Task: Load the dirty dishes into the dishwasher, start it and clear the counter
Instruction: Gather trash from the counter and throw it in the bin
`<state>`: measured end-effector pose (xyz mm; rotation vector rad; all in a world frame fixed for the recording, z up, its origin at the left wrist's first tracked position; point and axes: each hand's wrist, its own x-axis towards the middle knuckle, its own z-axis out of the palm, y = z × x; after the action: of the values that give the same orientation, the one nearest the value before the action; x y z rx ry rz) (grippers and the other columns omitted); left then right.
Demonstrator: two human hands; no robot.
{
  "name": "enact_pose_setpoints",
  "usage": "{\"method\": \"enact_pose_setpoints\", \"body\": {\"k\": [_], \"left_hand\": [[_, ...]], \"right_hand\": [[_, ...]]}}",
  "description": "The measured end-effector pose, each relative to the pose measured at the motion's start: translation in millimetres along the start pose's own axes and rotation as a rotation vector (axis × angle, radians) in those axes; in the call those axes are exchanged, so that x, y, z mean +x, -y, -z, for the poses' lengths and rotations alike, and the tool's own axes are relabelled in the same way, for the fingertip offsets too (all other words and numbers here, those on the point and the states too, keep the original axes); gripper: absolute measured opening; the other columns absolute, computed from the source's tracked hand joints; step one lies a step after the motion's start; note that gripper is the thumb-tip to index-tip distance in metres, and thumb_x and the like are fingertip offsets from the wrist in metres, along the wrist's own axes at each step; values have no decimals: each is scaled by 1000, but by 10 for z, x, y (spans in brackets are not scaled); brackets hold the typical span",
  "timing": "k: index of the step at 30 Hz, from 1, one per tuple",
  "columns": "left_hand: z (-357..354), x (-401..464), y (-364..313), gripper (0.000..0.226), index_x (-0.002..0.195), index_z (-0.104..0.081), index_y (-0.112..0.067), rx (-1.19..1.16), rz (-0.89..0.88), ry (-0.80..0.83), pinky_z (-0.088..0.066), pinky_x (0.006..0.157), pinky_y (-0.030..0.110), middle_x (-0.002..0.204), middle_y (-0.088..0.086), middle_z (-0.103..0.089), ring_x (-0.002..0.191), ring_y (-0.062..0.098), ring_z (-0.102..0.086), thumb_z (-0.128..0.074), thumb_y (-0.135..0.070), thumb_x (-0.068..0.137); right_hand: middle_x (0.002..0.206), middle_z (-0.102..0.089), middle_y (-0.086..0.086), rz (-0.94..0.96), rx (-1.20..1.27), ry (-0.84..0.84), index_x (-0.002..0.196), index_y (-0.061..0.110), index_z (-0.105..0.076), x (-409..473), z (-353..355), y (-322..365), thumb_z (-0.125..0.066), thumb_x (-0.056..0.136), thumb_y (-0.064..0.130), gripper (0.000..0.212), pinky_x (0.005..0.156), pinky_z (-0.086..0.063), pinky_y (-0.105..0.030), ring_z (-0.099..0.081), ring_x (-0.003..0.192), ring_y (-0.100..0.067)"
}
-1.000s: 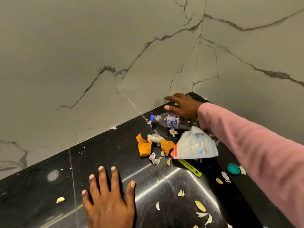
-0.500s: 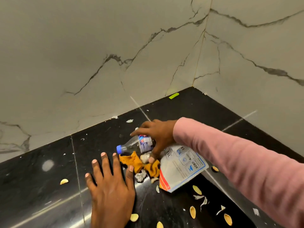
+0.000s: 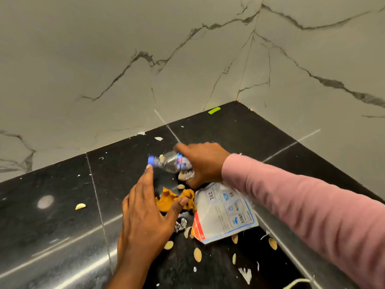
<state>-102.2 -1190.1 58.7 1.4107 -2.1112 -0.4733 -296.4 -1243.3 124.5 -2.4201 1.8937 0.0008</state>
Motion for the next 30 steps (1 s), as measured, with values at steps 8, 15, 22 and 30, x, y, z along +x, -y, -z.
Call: {"method": "enact_pose_setpoints", "body": {"k": [8, 15, 22, 30], "left_hand": [[-6, -37, 19, 75, 149, -16, -50, 89, -363, 196, -22, 108, 29, 158, -25, -9, 144, 4, -16, -29, -83, 82], [-36, -17, 54, 43, 124, -50, -41, 137, -411, 160, -30, 90, 24, 126, -24, -49, 117, 9, -45, -54, -45, 82], [-66, -32, 103, 25, 108, -50, -36, 123, -342, 110, -33, 74, 31, 100, -20, -52, 88, 16, -43, -39, -46, 88], [-64, -43, 23, 24, 92, -49, -26, 125, -197, -2, -34, 62, 33, 72, -10, -52, 74, 18, -44, -40, -47, 99]], "right_hand": [[94, -61, 8, -90, 610, 41, 120, 25, -43, -840, 678, -261, -84, 69, 29, 66, 65, -47, -14, -59, 76, -2], [157, 0, -2, -38, 73, 394, 139, 32, -22, -1248, 3, -7, -77, 65, 52, 94, 101, -44, -43, -21, 141, -29], [125, -41, -3, -149, 69, 183, 129, 31, -29, -1351, -168, 149, -76, 60, 52, 86, 82, -49, -41, -42, 113, -27], [104, -55, 4, -272, 111, -44, 120, 33, -31, -1630, -266, 311, -69, 64, 55, 71, 67, -34, -33, -54, 97, -24]]}}
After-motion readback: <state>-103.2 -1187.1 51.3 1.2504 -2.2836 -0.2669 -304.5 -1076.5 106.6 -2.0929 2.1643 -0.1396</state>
